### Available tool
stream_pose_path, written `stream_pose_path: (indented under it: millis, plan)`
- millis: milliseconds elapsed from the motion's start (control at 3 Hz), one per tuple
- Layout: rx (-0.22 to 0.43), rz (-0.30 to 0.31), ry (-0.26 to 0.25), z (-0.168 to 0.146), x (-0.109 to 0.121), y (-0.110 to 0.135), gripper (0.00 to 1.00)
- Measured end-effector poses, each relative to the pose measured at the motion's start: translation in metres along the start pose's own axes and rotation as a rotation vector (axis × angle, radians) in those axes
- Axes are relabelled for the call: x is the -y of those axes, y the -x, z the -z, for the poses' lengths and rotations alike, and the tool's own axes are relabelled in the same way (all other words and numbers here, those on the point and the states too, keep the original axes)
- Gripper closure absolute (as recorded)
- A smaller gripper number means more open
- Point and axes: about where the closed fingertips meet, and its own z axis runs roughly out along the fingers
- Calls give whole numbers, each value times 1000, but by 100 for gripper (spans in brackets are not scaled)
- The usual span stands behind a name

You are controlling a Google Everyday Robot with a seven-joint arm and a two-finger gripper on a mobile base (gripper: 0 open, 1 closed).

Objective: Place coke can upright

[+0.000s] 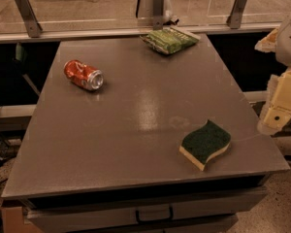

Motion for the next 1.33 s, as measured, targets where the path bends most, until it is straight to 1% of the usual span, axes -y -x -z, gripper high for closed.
stream_pose_path:
  millis: [333,667,1000,1333]
  plan:
    - [6,6,-3,0,2,3,0]
    - [65,75,24,-28,12,48,0]
    - [149,153,67,-63,18,116,0]
    - [245,253,98,-82,13,205,0]
